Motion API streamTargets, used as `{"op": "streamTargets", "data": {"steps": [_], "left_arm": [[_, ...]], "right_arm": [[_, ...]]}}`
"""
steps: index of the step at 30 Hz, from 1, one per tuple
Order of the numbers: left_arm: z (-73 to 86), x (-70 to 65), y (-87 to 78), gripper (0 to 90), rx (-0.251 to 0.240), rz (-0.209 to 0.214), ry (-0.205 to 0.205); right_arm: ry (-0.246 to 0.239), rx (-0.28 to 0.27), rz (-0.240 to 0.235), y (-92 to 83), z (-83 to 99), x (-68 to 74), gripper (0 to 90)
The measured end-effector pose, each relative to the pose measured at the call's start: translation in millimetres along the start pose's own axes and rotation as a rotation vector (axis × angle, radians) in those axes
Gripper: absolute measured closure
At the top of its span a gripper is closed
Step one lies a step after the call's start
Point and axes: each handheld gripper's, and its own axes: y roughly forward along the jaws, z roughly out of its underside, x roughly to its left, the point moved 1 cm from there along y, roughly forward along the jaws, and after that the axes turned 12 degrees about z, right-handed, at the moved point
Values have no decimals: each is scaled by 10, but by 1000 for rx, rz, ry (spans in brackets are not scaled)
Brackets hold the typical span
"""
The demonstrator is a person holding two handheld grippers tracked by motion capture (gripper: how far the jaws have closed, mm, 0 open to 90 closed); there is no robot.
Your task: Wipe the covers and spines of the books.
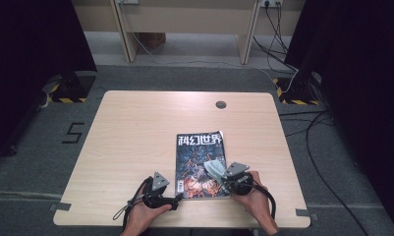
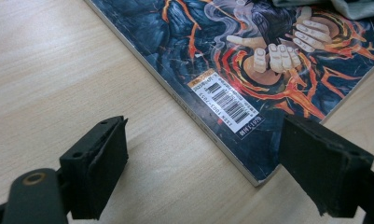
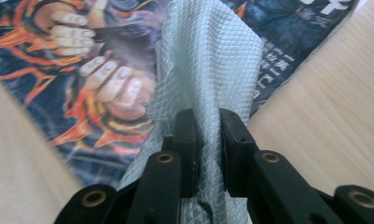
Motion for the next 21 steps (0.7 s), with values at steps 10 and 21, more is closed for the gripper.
{"op": "streamTargets", "data": {"steps": [10, 21], "left_arm": [[4, 21, 3, 156, -6, 16, -12], [15, 37, 9, 154, -21, 33, -9]], "right_arm": [[15, 21, 19, 243, -204, -190, 789], [37, 40, 51, 549, -435, -423, 789]]}}
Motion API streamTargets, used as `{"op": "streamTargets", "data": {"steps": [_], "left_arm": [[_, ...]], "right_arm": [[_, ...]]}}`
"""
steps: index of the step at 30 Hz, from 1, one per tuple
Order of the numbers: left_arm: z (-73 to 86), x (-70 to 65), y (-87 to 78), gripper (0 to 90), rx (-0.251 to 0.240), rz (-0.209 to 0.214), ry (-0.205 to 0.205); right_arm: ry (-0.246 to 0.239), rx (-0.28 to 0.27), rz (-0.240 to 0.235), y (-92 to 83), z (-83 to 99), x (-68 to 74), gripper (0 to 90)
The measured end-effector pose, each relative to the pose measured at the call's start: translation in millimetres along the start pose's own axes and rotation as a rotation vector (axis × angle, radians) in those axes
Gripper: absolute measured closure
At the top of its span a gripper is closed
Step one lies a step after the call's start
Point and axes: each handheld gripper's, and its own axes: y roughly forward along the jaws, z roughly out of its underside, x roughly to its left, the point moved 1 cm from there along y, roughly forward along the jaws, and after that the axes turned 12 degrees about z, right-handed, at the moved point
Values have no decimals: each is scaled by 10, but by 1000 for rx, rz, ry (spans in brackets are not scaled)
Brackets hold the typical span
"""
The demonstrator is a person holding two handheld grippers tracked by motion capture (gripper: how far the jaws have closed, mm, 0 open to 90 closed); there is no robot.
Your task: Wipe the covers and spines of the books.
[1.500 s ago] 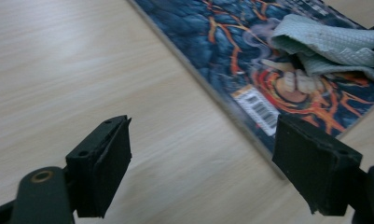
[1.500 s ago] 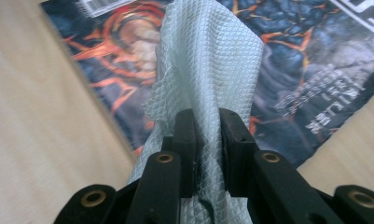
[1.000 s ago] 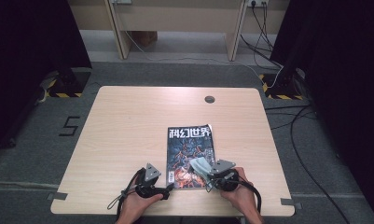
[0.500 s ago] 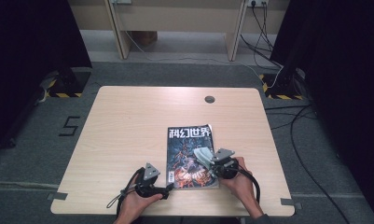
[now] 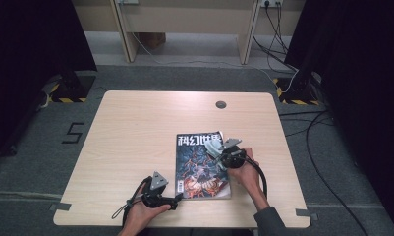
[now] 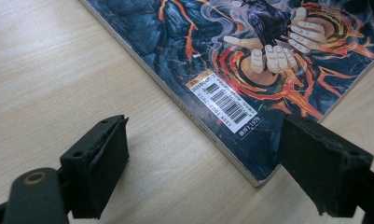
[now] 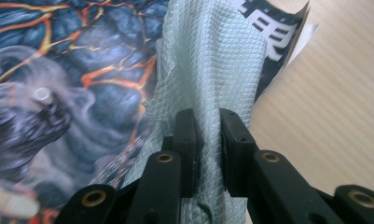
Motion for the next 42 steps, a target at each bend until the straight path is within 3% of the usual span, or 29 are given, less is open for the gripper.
{"op": "streamTargets", "data": {"steps": [8, 19, 26, 27, 34, 39, 42], "left_arm": [[4, 4, -4, 153, 3, 1, 6], [7, 7, -2, 152, -2, 2, 8], [6, 10, -1, 151, -1, 4, 10], [6, 10, -1, 152, -1, 5, 10], [3, 15, -1, 151, 3, 8, 14], [2, 16, -1, 151, 3, 9, 14], [3, 17, -2, 151, 3, 10, 15]], "right_arm": [[1, 21, 36, 137, -133, -82, 788], [47, 69, 101, 417, -381, -264, 786], [36, 105, 119, 503, -505, -295, 785], [11, 111, 126, 524, -550, -281, 785], [-36, 111, 144, 571, -675, -169, 785], [-63, 86, 86, 599, -828, 32, 785], [-89, 49, 38, 625, -1002, 298, 788]]}}
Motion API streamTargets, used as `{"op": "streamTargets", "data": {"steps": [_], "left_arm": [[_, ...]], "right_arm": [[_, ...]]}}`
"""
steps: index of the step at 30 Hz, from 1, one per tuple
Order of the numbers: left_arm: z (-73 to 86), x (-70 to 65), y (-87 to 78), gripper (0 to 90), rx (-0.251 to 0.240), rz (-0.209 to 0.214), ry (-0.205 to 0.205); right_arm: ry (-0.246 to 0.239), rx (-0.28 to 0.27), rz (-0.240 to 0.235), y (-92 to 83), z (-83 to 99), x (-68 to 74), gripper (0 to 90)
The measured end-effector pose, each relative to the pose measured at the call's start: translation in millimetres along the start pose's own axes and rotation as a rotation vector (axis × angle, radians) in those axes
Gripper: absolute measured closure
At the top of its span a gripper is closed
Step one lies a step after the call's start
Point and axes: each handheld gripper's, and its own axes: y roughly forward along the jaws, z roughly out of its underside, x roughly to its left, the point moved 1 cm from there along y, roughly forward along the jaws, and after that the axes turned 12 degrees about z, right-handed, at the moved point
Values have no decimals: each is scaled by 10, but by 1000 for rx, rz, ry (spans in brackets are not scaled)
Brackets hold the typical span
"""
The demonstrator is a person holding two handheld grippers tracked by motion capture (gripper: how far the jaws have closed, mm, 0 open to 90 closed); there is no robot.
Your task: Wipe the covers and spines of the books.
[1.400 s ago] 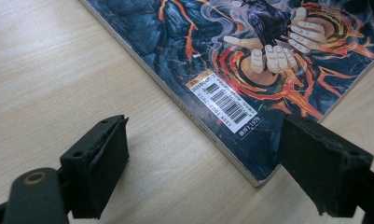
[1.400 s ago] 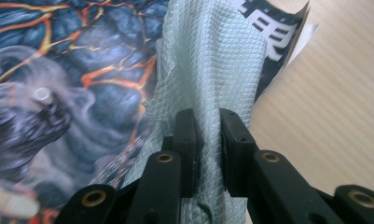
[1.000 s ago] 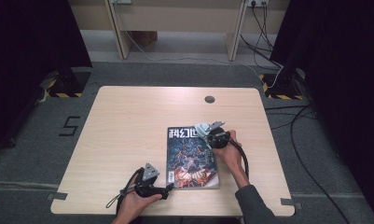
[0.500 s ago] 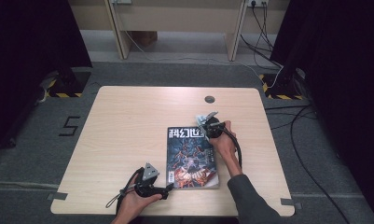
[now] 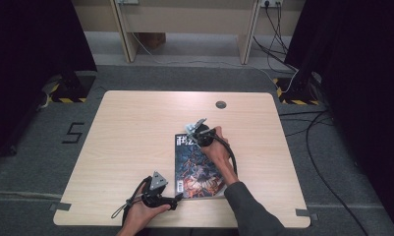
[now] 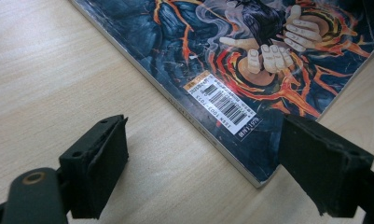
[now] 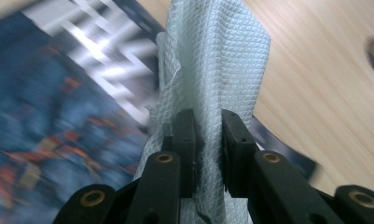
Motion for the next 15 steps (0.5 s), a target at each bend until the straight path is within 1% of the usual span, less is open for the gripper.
{"op": "streamTargets", "data": {"steps": [1, 4, 5, 6, 7, 10, 11, 12, 13, 14, 15], "left_arm": [[0, 0, 0, 151, 0, 0, 0], [0, 1, -1, 152, 0, 0, 0], [0, 1, 0, 152, 0, 0, 0], [1, 1, -1, 152, 0, 1, 0], [1, 1, -1, 152, 0, 1, 0], [1, 2, -1, 152, 0, 1, 1], [0, 2, -1, 152, 0, 1, 2], [0, 2, -1, 152, 0, 1, 2], [0, 3, -1, 152, 1, 1, 3], [0, 2, -1, 152, 0, 0, 2], [0, 2, -1, 152, 0, 0, 2]], "right_arm": [[0, 0, 0, 0, 0, 0, 788], [-37, -17, -20, -6, -119, 148, 788], [-55, -24, -21, -9, -151, 199, 789], [-88, -34, -20, -27, -204, 301, 791], [-88, -34, -20, -27, -204, 301, 791], [-114, -45, -41, -57, -251, 404, 791], [-113, -53, -47, -68, -249, 435, 793], [-113, -53, -47, -68, -249, 435, 793], [-111, -60, -58, -74, -246, 444, 792], [-105, -68, -83, -94, -235, 457, 792], [-105, -68, -83, -94, -235, 457, 792]]}}
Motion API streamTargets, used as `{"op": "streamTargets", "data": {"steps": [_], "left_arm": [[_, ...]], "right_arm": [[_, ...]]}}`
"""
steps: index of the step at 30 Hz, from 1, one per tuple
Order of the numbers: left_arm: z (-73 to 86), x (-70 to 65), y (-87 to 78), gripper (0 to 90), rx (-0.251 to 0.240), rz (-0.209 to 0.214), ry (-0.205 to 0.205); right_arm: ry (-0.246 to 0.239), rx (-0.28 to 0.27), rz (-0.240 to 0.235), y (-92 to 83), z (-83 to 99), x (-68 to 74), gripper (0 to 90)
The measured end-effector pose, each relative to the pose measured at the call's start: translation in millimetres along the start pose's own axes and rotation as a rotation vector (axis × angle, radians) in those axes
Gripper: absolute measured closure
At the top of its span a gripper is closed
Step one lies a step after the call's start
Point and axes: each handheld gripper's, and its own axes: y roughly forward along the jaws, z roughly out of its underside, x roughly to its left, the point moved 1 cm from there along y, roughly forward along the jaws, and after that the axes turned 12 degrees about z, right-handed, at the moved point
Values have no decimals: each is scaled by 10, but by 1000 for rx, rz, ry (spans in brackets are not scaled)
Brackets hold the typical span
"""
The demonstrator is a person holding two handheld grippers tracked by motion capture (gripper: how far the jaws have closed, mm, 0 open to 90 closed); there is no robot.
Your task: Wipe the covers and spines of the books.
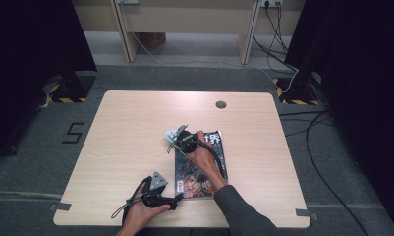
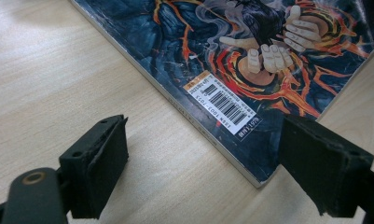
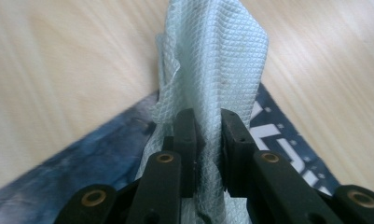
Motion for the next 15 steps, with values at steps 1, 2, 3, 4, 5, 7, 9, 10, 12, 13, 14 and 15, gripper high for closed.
{"op": "streamTargets", "data": {"steps": [1, 2, 3, 4, 5, 7, 9, 10, 12, 13, 14, 15], "left_arm": [[0, -1, 0, 152, 0, 0, -1], [0, -1, 0, 152, 0, 1, -2], [1, -1, 0, 152, -1, 1, -2], [1, -1, 0, 152, -1, 1, -2], [1, -2, 0, 152, -1, 0, -3], [2, -2, 0, 152, -1, -1, -2], [3, -2, -1, 152, -1, 0, -2], [4, -3, -1, 152, -2, -1, -2], [3, -2, -1, 152, -2, 0, -2], [3, -1, -1, 152, -1, 1, -1], [3, -1, -1, 152, -1, 0, -1], [3, -3, 0, 151, -2, 0, -3]], "right_arm": [[2, -10, -12, -6, 8, 12, 792], [-3, -7, -10, -22, 12, 27, 792], [-13, -13, -23, -30, 15, 38, 792], [-31, -15, -26, -40, 16, 47, 791], [-27, -19, -24, -43, 27, 51, 791], [-26, -19, -27, -42, 30, 39, 789], [-20, -24, -37, -35, 34, 27, 788], [-14, -15, -35, -40, 43, 15, 788], [-4, -7, -29, -57, 72, 0, 789], [-5, -7, -32, -70, 89, 3, 788], [7, -17, -47, -113, 139, 30, 789], [10, -24, -47, -141, 168, 60, 790]]}}
